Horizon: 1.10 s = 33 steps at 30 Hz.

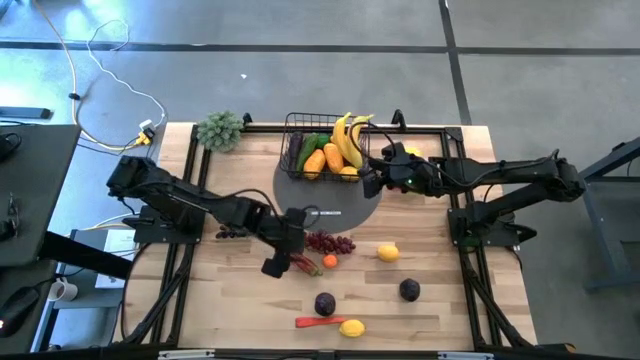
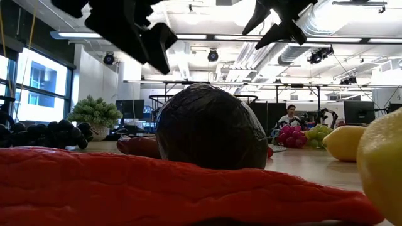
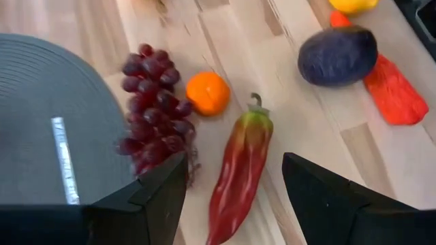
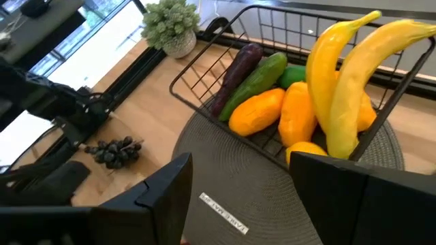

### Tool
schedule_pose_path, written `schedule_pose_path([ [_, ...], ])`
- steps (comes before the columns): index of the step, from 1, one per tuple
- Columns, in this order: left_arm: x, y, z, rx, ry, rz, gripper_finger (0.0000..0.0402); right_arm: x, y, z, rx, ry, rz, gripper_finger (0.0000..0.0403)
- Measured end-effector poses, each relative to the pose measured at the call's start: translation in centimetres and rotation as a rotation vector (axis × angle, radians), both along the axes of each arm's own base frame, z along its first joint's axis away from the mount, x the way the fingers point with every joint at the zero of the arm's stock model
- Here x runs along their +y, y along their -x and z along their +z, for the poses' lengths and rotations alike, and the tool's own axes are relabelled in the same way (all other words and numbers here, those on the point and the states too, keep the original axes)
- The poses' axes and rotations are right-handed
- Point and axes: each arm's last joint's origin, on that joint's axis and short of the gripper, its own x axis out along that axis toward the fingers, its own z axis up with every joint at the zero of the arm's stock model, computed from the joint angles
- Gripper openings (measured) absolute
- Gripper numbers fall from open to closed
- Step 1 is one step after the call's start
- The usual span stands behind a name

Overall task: Build produce basket
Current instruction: Put the red chili pepper into the black wire basket

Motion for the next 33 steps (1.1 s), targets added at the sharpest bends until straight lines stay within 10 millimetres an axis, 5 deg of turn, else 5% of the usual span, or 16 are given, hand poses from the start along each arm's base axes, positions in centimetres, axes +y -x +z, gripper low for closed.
schedule_pose_path([
  [28,-2.2,-2.6,-8.5,0.2,-0.083,-0.03,0.0227,0.4,0.0,-0.1,0.016,-0.004,0.023,0.0226],
  [33,-2.2,-2.7,-9.2,0.219,-0.087,-0.029,0.0194,0.5,0.0,-0.2,0.017,-0.017,0.04,0.0226],
])
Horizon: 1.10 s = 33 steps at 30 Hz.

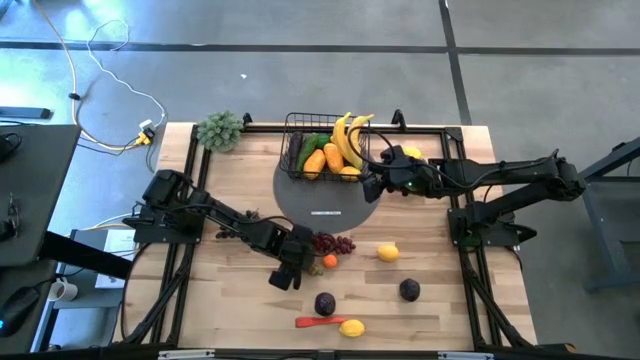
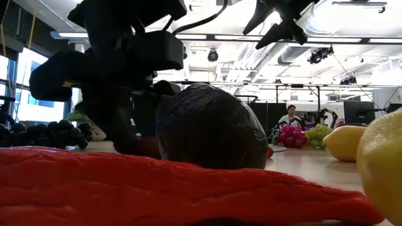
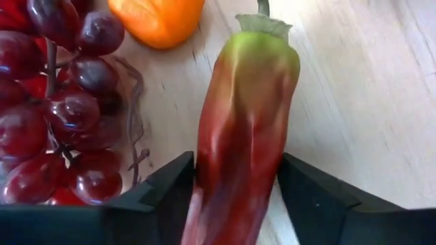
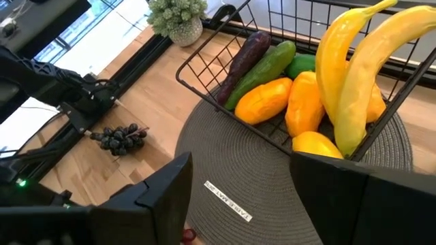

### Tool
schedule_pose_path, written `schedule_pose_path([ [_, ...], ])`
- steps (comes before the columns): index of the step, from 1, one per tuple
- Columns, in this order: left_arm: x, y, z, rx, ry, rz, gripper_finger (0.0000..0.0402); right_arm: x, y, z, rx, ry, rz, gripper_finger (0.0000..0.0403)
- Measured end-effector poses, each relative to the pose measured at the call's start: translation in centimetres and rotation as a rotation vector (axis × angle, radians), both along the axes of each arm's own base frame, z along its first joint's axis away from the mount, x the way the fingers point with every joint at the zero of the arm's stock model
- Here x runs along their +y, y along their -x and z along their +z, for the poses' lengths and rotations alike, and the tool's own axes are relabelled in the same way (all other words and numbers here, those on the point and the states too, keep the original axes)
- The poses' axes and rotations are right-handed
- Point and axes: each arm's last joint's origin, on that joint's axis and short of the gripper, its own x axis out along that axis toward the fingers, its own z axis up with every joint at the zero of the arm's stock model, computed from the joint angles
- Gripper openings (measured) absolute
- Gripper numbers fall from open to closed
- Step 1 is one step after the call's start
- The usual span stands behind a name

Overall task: Build produce basket
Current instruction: Put the red chili pepper into the black wire basket

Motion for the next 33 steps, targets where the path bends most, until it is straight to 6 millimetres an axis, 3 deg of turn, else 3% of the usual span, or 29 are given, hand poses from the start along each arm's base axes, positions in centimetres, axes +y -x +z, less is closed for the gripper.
schedule_pose_path([
  [9,-0.1,0.1,0.3,0.004,0.054,0.018,0.0067,0.0,0.0,0.0,0.002,-0.01,0.014,0.0226],
  [19,0.0,0.6,1.9,-0.007,0.091,0.057,0.0065,0.0,0.0,-0.1,0.021,0.013,0.033,0.0226],
  [33,1.9,2.0,7.4,-0.156,0.141,0.171,0.0067,0.0,0.0,-0.1,0.018,0.0,0.025,0.0226],
])
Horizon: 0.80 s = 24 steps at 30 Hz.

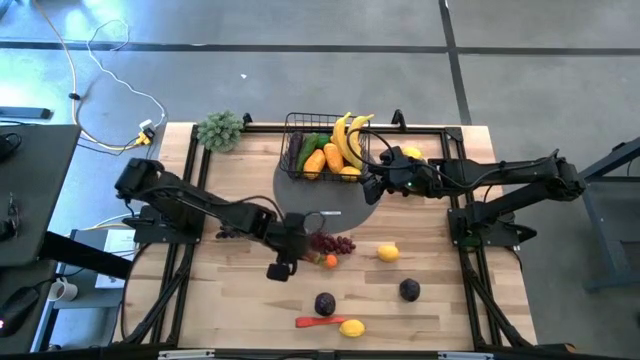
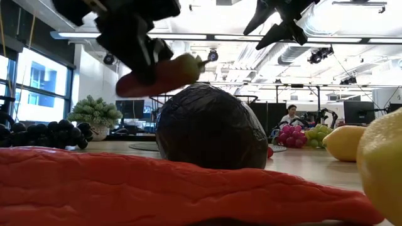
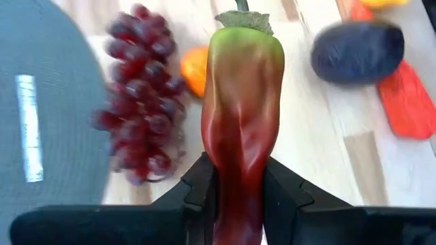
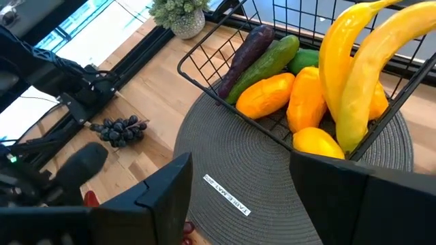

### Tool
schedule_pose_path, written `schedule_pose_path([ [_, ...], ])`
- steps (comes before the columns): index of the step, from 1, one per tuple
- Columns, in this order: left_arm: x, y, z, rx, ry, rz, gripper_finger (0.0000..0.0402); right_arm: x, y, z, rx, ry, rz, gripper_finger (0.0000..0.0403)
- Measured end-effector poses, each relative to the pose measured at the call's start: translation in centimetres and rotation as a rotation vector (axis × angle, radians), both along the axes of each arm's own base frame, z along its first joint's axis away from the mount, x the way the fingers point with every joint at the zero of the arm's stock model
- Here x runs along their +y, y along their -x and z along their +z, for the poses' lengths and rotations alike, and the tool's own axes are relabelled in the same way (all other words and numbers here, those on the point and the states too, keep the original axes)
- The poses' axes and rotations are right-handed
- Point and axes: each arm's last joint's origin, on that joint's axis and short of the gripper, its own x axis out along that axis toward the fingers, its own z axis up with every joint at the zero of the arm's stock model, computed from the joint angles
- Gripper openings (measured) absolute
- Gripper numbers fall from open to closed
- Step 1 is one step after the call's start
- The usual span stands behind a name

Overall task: Build produce basket
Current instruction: Put the red chili pepper into the black wire basket

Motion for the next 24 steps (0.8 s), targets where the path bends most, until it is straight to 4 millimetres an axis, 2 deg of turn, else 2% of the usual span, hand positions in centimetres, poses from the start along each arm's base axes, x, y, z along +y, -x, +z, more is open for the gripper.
schedule_pose_path([
  [6,2.4,0.8,2.4,-0.075,-0.041,0.098,0.0065,0.0,0.0,0.0,0.015,0.024,0.018,0.0226],
  [13,6.7,1.8,4.5,-0.147,-0.12,0.267,0.0066,0.0,0.0,0.0,-0.003,-0.016,-0.001,0.0226],
  [24,14.1,3.1,5.9,-0.245,-0.19,0.56,0.0067,0.1,0.0,-0.1,0.0,-0.049,0.036,0.0226],
])
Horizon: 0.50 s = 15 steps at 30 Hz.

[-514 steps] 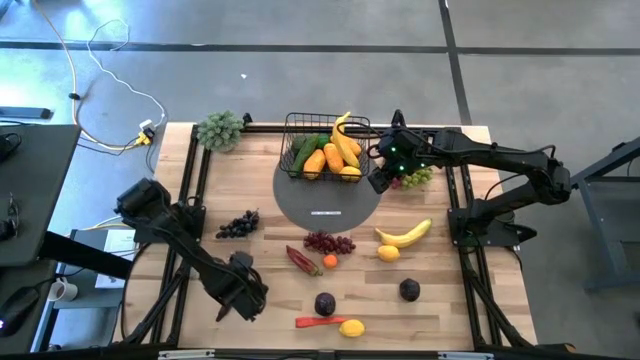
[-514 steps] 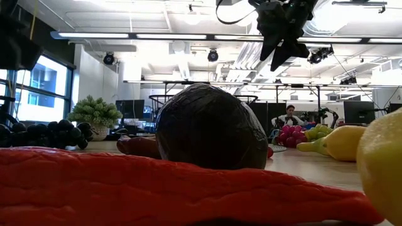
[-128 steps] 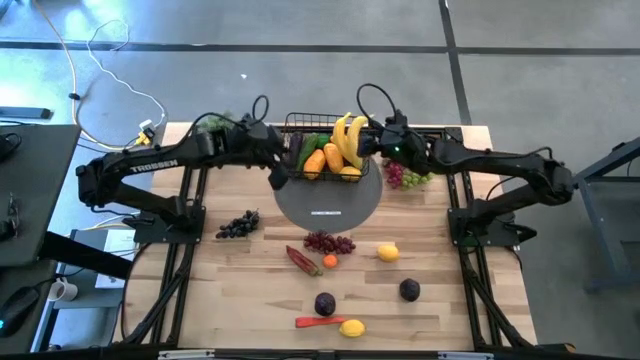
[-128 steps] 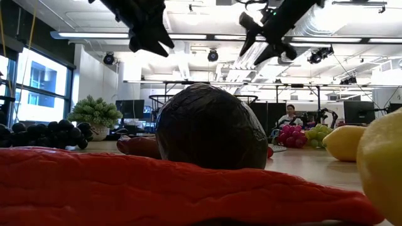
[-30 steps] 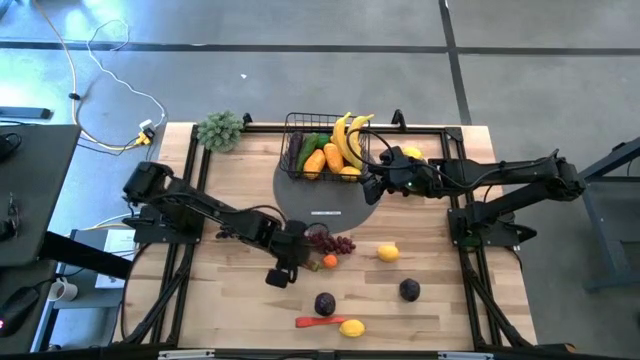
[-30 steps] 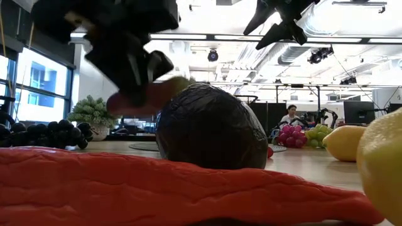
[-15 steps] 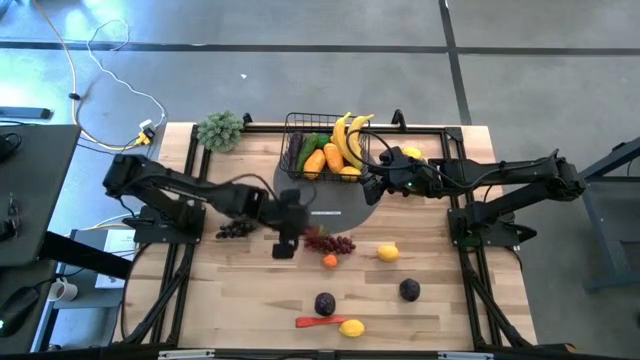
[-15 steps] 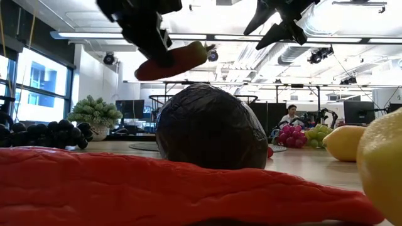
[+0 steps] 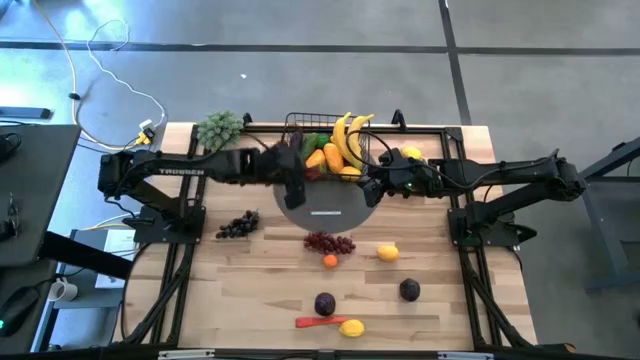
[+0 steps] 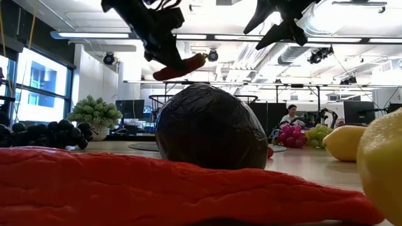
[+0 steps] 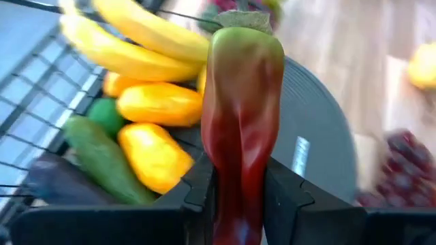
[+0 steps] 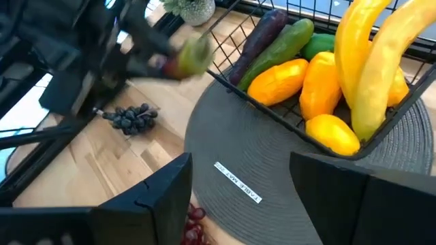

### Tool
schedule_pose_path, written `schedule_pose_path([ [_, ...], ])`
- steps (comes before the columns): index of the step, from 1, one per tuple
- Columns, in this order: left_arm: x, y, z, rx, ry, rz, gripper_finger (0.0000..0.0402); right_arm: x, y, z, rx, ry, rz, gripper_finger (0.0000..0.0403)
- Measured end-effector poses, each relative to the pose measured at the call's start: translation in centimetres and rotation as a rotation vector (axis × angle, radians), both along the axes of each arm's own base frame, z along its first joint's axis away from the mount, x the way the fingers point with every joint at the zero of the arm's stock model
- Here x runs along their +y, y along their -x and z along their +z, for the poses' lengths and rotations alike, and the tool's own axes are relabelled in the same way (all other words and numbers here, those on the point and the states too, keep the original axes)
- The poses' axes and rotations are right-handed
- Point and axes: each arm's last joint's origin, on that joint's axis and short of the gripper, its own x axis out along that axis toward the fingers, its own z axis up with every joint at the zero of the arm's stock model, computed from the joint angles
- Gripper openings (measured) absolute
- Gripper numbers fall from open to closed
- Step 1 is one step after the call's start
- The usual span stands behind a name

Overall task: Build produce basket
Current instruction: Put the red chili pepper into the black wire basket

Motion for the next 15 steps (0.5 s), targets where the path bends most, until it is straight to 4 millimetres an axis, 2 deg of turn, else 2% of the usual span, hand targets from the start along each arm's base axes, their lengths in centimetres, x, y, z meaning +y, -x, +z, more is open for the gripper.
schedule_pose_path([
  [7,3.5,0.6,0.9,-0.121,-0.021,0.125,0.0068,0.1,0.6,-0.8,0.089,-0.051,-0.014,0.0233],
  [15,6.7,1.8,1.4,-0.259,0.043,0.321,0.0072,0.1,1.3,-1.5,0.168,-0.125,-0.05,0.0249],
])
